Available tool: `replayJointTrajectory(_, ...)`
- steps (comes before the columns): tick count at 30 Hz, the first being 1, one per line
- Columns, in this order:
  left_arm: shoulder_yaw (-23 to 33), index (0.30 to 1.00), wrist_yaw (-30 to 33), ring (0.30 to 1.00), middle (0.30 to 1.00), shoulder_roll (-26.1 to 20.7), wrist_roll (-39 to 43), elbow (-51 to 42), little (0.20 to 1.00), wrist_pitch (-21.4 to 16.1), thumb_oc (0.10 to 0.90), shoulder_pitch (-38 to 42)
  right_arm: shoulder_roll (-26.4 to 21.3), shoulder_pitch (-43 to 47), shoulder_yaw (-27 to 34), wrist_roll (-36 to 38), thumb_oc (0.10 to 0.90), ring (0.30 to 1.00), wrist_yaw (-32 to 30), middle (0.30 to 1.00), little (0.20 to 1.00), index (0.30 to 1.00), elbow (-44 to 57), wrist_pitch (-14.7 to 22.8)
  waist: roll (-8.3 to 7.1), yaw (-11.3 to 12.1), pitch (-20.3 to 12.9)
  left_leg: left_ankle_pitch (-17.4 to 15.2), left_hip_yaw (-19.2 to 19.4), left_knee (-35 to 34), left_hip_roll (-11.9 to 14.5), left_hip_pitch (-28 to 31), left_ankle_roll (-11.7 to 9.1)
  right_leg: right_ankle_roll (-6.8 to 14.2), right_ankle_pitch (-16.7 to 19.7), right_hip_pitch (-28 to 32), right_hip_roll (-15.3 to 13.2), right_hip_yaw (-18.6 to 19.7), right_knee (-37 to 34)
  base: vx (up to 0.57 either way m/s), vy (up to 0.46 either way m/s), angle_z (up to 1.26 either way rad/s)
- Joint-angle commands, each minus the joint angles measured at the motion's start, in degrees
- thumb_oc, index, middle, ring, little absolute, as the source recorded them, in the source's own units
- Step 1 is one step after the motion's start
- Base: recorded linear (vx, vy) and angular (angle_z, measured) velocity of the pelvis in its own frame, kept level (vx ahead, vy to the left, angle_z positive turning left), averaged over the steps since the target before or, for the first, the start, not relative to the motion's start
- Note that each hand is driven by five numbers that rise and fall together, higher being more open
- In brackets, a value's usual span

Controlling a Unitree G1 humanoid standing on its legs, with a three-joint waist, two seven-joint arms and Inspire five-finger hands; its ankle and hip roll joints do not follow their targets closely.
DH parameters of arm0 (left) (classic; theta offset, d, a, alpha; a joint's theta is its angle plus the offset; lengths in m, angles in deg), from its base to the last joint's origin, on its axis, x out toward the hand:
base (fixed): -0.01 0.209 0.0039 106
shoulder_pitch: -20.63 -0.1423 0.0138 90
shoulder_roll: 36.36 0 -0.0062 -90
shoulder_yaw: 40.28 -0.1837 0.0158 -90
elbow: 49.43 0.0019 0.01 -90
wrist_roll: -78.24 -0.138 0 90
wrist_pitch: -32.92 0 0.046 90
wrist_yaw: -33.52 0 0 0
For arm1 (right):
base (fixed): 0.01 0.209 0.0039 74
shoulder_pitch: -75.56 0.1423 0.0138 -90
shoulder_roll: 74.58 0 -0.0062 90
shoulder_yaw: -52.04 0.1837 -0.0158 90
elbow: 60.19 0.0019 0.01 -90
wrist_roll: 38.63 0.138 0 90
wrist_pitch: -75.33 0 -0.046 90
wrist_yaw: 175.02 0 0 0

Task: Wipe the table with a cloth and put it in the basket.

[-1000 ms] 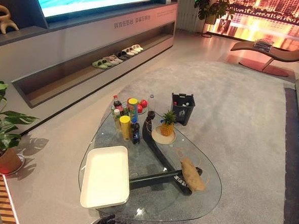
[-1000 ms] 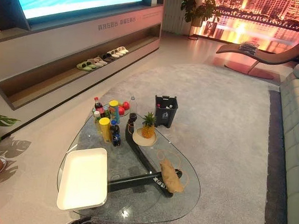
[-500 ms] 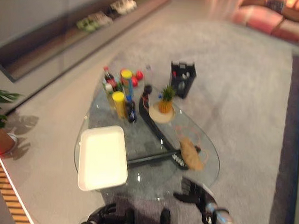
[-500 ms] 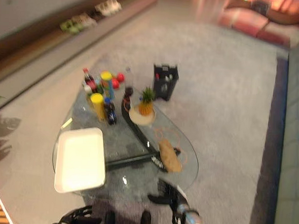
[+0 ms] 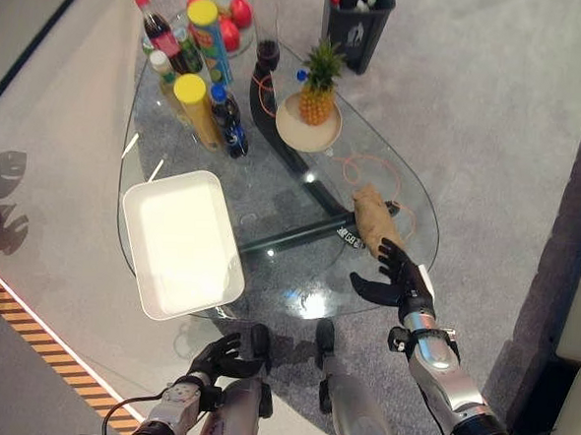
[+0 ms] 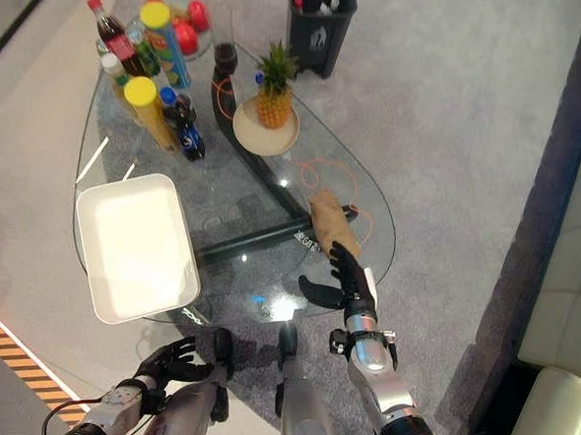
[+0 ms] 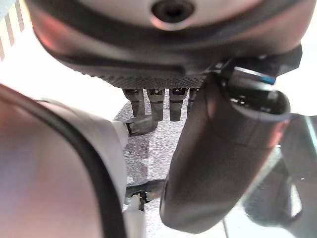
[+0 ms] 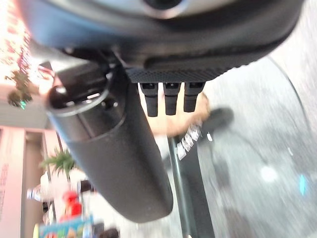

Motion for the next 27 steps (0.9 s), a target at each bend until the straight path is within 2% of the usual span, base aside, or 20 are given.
replayJointTrajectory(1, -0.02, 0.900, 0.84, 0.900, 0.900, 1.39, 1.26, 0.72, 0.900, -2.58, 0.800, 0.38, -3.75, 5.48, 4.31, -5.96, 0.800, 0.900, -8.05, 0.900, 0.900, 0.900, 10.12, 5.27, 0.41, -0.83, -0.61, -8.70, -2.92, 10.08, -2.04, -4.08, 1.01, 0.81, -6.48, -4.36, 0.12, -2.37, 10.09, -0.02, 0.058, -0.05)
replayJointTrajectory(4, 0.11, 0.900, 1.64, 0.900, 0.900, 2.02, 1.14, -0.55, 0.900, -3.22, 0.800, 1.89, -4.69, 8.87, 4.98, -10.18, 0.800, 0.900, -15.19, 0.900, 0.900, 0.900, 11.48, 2.42, 1.09, -0.84, 0.50, -8.97, -3.39, 13.16, -2.73, -8.87, 0.88, 0.40, -6.65, -8.88, -0.18, -2.30, 12.33, -0.01, 0.074, 0.00)
replayJointTrajectory(10, -0.72, 0.900, 3.12, 0.900, 0.900, 2.45, 1.80, -2.68, 0.900, -4.55, 0.800, 3.38, -5.53, 13.85, 4.48, -13.06, 0.800, 0.900, -23.82, 0.900, 0.900, 0.900, 12.63, 0.11, 2.20, -0.56, 0.50, -8.91, -3.72, 16.58, -3.47, -16.94, 0.93, -0.15, -6.95, -17.23, -0.05, -2.25, 15.81, 0.00, 0.050, 0.01)
replayJointTrajectory(15, -1.62, 0.900, 4.03, 0.900, 0.900, 2.72, 2.46, -3.92, 0.900, -4.64, 0.800, 3.91, -6.18, 17.23, 4.47, -14.44, 0.800, 0.900, -28.69, 0.900, 0.900, 0.900, 13.08, -0.69, 2.90, -0.25, 0.50, -8.61, -4.04, 18.50, -4.01, -21.65, 0.93, -0.42, -7.08, -21.99, 0.02, -2.45, 17.99, 0.01, 0.042, 0.03)
replayJointTrajectory(20, -2.06, 0.900, 4.76, 0.900, 0.900, 2.83, 3.45, -5.69, 0.900, -4.93, 0.800, 4.35, -6.87, 20.93, 4.50, -12.84, 0.800, 0.900, -33.05, 0.900, 0.900, 0.900, 12.15, -4.40, 3.69, 0.14, 0.50, -7.98, -4.26, 20.19, -4.31, -26.99, 0.83, -0.61, -6.71, -27.23, 0.14, -2.62, 19.63, 0.03, 0.031, 0.04)
replayJointTrajectory(27, -2.86, 0.900, 5.83, 0.900, 0.900, 2.65, 4.59, -9.19, 0.900, -5.50, 0.800, 4.39, -7.11, 22.51, 3.91, -11.78, 0.800, 0.900, -34.16, 0.900, 0.900, 0.900, 10.51, -6.40, 4.64, 0.55, 0.50, -7.77, -4.67, 22.55, -4.48, -32.92, 0.92, -0.71, -6.44, -33.19, 0.25, -2.71, 22.05, 0.04, 0.027, 0.04)
